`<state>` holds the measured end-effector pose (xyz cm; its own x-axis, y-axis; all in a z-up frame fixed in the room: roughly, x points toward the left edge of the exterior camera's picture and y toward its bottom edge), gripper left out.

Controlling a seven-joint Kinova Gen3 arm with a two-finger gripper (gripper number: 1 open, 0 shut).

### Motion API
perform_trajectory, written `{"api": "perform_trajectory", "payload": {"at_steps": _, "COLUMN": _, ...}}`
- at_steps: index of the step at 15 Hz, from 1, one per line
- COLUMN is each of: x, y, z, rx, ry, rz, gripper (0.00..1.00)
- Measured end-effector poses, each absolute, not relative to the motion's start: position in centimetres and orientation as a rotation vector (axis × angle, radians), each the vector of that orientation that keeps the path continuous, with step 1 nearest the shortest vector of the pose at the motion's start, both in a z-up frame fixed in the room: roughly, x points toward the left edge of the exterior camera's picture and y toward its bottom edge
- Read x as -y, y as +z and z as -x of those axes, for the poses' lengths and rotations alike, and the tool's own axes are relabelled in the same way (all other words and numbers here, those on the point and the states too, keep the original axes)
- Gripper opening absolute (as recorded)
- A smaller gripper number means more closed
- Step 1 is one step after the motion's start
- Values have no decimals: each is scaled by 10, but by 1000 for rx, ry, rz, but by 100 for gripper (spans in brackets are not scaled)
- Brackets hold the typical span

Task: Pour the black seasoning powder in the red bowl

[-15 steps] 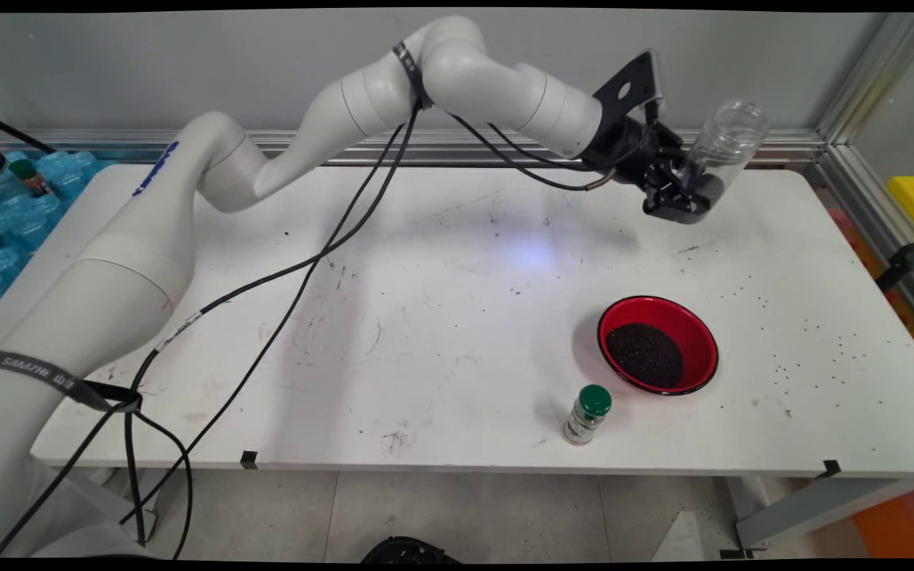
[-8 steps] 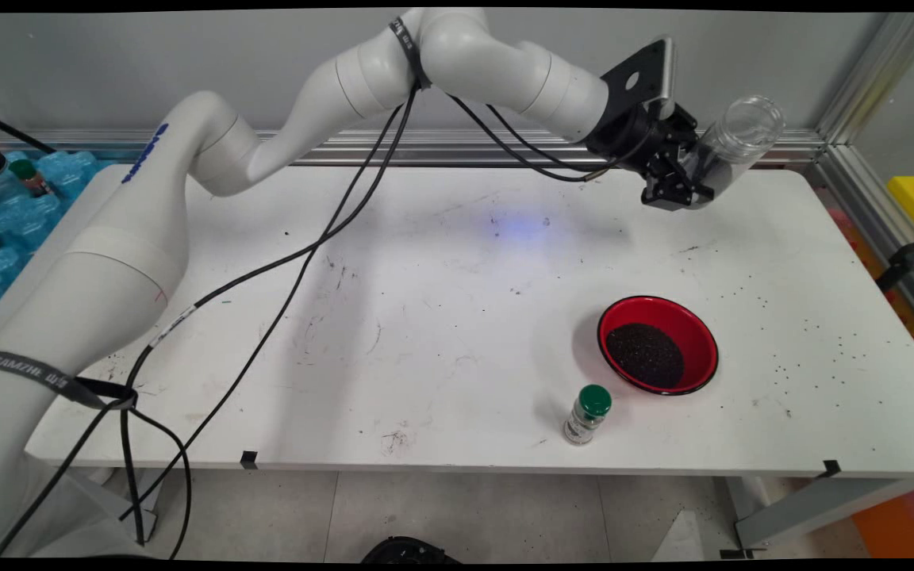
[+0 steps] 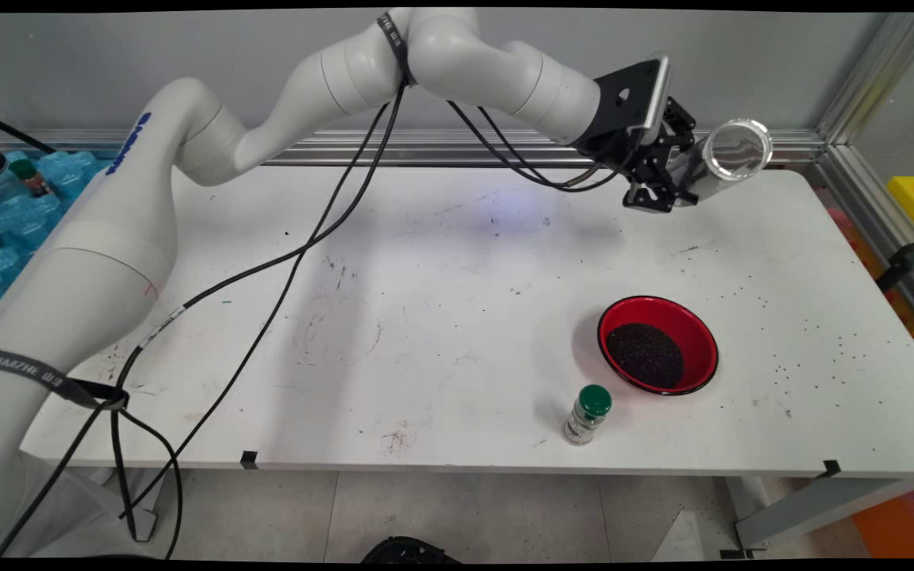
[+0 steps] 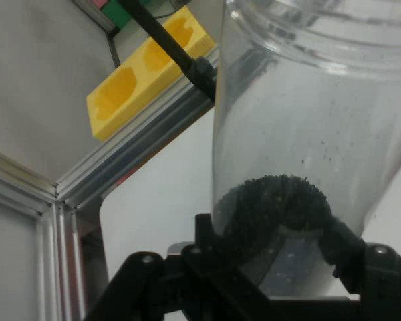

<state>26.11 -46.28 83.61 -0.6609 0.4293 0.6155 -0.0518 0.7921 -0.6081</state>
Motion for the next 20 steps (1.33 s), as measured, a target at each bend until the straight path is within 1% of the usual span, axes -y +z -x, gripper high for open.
{"api": "perform_trajectory", "payload": {"at_steps": 11, "x": 441, "y": 817, "z": -251, "rx": 2165, "ry": 1020, "rz": 799, "gripper": 0}}
{"api": "perform_trajectory", "payload": {"at_steps": 20, "x": 435, "y": 796, "z": -232, "rx": 2100, "ry": 1203, "rz": 1100, "gripper": 0}}
